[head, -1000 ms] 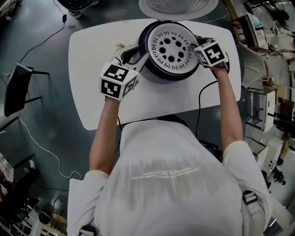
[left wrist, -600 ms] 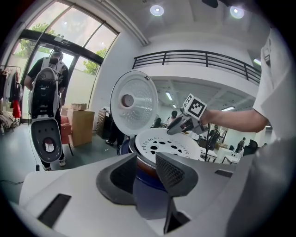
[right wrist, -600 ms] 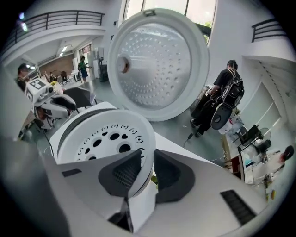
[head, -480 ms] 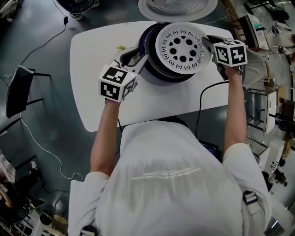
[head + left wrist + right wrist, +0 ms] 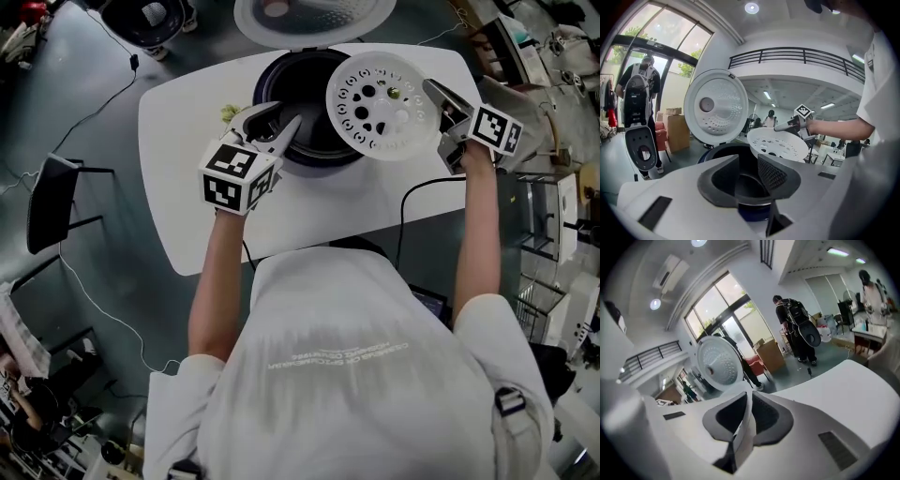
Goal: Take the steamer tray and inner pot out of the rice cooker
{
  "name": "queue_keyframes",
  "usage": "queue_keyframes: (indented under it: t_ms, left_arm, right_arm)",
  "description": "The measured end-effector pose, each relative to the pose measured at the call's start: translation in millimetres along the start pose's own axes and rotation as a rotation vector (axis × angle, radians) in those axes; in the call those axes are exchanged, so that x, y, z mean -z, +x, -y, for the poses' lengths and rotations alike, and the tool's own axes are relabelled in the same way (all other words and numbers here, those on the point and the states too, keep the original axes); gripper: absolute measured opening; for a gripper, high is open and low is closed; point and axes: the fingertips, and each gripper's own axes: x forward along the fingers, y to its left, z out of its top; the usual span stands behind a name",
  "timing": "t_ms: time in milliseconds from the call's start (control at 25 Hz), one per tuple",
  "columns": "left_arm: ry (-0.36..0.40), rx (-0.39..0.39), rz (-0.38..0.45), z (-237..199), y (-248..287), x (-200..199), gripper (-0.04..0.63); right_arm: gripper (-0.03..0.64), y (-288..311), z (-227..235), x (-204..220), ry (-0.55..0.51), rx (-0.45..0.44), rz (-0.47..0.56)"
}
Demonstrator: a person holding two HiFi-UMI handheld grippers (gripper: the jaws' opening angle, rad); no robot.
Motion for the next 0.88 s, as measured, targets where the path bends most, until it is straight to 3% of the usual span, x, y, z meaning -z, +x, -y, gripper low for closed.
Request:
queue_keyframes:
  t_ms: [280,480,640,880]
  left_arm:
    - [0.036,-0.006,-0.029,40,34,-15,0.138]
    - [0.055,-0.037,-0.066,58,49,-18,0.138]
    - [0.069,-0.074,-0.094,79,74,-23,0.138]
    - [0.036,-0.169,-0.137,90,91,-14,0.138]
  right_arm:
    - [0.054,-61,71,-6,0.188,-0.062,0.149]
    - [0.054,-80,132,15,0.312,-0.087,0.212]
    - [0.054,-96,198,28,0.423,-0.072,0.241]
    - [0.055,-87,281,56,0.482,-0.006,0.255]
